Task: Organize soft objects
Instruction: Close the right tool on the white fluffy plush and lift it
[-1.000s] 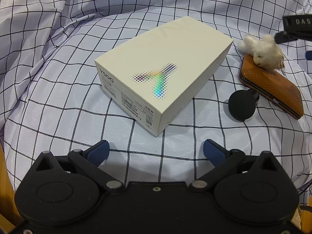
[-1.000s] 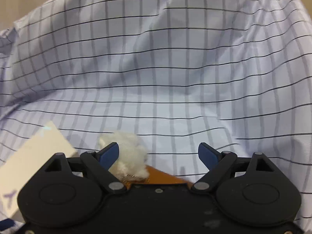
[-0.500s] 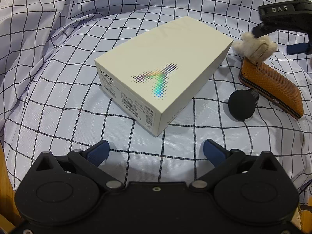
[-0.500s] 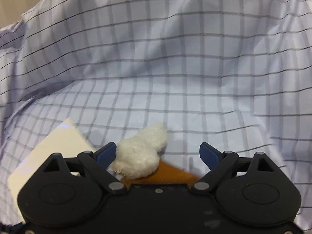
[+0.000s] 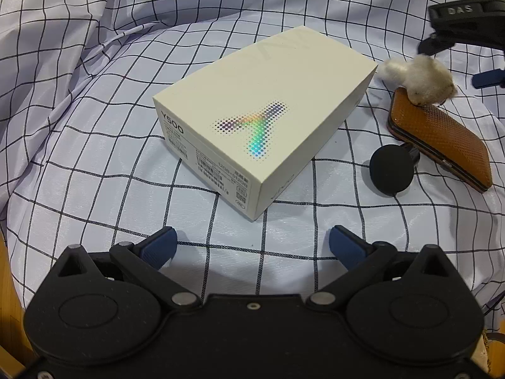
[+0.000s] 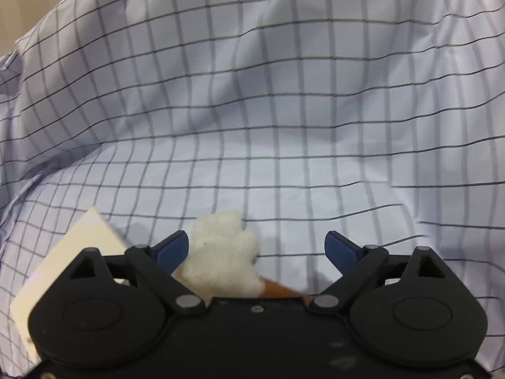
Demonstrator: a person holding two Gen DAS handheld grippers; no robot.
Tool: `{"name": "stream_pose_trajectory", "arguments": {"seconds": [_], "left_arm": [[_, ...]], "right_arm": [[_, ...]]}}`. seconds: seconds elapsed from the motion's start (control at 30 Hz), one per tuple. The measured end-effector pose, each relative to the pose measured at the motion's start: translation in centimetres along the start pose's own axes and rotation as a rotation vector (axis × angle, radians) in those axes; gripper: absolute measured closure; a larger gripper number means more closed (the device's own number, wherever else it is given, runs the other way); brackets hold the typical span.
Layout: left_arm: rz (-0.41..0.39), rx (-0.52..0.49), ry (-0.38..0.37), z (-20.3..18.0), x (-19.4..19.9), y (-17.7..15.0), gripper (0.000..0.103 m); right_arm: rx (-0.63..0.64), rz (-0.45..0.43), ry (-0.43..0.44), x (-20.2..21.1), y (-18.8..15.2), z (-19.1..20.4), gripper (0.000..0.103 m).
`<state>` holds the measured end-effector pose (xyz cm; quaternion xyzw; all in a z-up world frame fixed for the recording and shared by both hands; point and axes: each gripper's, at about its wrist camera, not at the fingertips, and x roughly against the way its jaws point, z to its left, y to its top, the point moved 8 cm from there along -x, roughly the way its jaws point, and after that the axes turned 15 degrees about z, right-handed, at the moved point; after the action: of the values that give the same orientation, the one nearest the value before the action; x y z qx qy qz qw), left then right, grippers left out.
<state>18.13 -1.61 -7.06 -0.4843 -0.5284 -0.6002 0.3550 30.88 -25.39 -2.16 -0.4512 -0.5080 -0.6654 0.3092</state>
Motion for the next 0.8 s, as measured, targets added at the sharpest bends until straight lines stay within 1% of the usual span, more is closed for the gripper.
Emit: {"name": "stream_pose_trajectory", "arguments": {"seconds": [0.1, 0.2, 0.37, 0.43, 0.5, 0.63, 0.7, 0.8], "left_arm": [[-0.001, 0.0, 0.0, 0.0, 0.0, 0.0, 0.003], [0.0, 0.0, 0.0, 0.1, 0.0, 0.0, 0.003], [-0.001, 0.0, -0.001, 0.0, 0.0, 0.0, 0.003], [-0.001, 0.0, 0.0, 0.0, 0.0, 0.0, 0.003], [-0.001, 0.0, -0.001, 0.0, 0.0, 0.0, 0.003], [-0.001, 0.0, -0.001, 0.0, 0.0, 0.0, 0.003], [-0.001, 0.0, -0.002, 0.0, 0.0, 0.0, 0.003], [-0.001, 0.0, 0.0, 0.0, 0.0, 0.0, 0.003]], "right_arm": [[0.012, 0.006, 0.01, -0.3, -0.1, 0.7, 0.01], [0.031, -0.008, 0.016, 0.0, -0.4, 1.2, 0.01], [0.091, -0.065, -0.012, 1.3, -1.3, 1.8, 0.01], [0.121, -0.079, -0.004, 1.9, -1.6, 2.1, 0.01], [0.172, -0.077, 0.008, 2.0, -1.9, 2.8, 0.008], [0.275, -0.065, -0.029, 0.8, -2.6, 4.1, 0.006], [0.276, -0.052, -0.056, -0.2, -2.5, 4.0, 0.006], [0.244, -0.037, -0.06, -1.3, -2.1, 3.1, 0.006]]}}
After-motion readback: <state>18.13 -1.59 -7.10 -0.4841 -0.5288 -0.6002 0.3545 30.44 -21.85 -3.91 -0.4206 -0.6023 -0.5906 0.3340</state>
